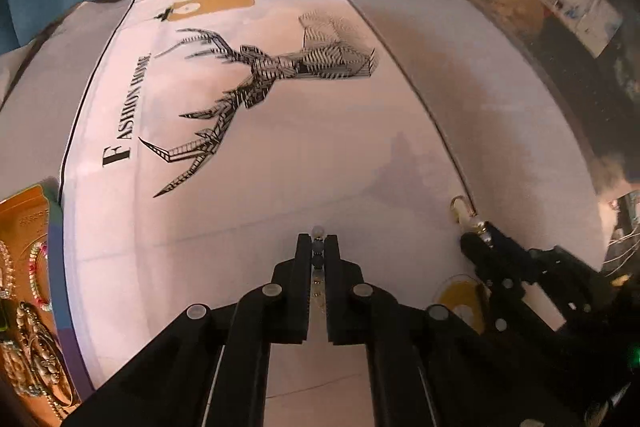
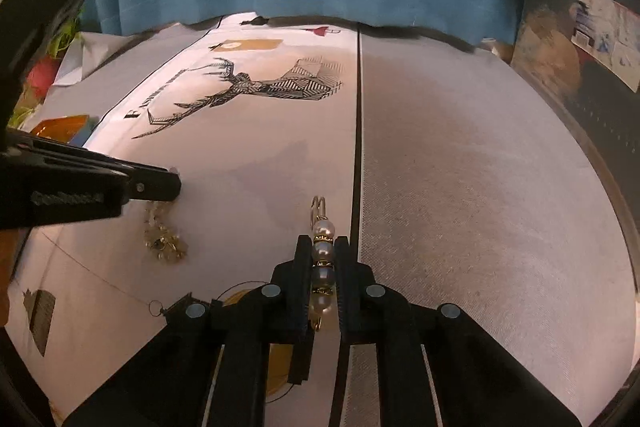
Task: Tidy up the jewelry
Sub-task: 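Close the right tool on the pearl safety pin while the left tool grips the bead strand, then carry the pearl pin in the right tool to the tray while the left tool carries the bead strand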
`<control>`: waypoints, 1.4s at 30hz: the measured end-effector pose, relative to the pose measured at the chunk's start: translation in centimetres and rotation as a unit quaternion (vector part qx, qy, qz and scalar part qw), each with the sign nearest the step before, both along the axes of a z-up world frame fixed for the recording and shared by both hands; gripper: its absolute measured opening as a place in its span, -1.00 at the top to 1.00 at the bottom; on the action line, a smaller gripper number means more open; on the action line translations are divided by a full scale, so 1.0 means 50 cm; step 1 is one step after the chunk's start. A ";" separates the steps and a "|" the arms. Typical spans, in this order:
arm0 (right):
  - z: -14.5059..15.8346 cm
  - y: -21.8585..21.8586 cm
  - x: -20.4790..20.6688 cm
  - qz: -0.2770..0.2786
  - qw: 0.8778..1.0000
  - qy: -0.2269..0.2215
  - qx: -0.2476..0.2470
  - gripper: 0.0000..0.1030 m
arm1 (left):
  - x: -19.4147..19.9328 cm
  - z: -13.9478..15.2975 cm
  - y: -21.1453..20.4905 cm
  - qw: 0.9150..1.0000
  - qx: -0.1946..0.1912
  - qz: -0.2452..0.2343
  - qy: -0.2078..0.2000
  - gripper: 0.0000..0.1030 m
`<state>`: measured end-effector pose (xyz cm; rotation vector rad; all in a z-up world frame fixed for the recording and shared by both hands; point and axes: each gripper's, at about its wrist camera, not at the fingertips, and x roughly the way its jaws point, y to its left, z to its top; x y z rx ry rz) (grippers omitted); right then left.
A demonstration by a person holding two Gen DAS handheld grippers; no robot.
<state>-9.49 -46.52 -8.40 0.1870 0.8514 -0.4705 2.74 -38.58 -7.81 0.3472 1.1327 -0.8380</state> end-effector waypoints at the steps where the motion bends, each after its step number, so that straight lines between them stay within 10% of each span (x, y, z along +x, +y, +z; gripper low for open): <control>1: 0.006 -0.002 -0.006 -0.006 1.000 -0.007 0.001 0.78 | -0.001 0.011 0.008 1.000 -0.009 -0.002 -0.003 0.93; 18: 0.164 0.091 -0.110 -0.009 0.997 -0.074 -0.001 0.78 | -0.060 0.230 0.186 0.992 -0.098 0.015 -0.076 0.93; 42: 0.322 0.519 -0.304 0.112 0.988 -0.102 -0.040 0.78 | -0.323 0.387 0.616 0.976 -0.144 0.060 -0.153 0.93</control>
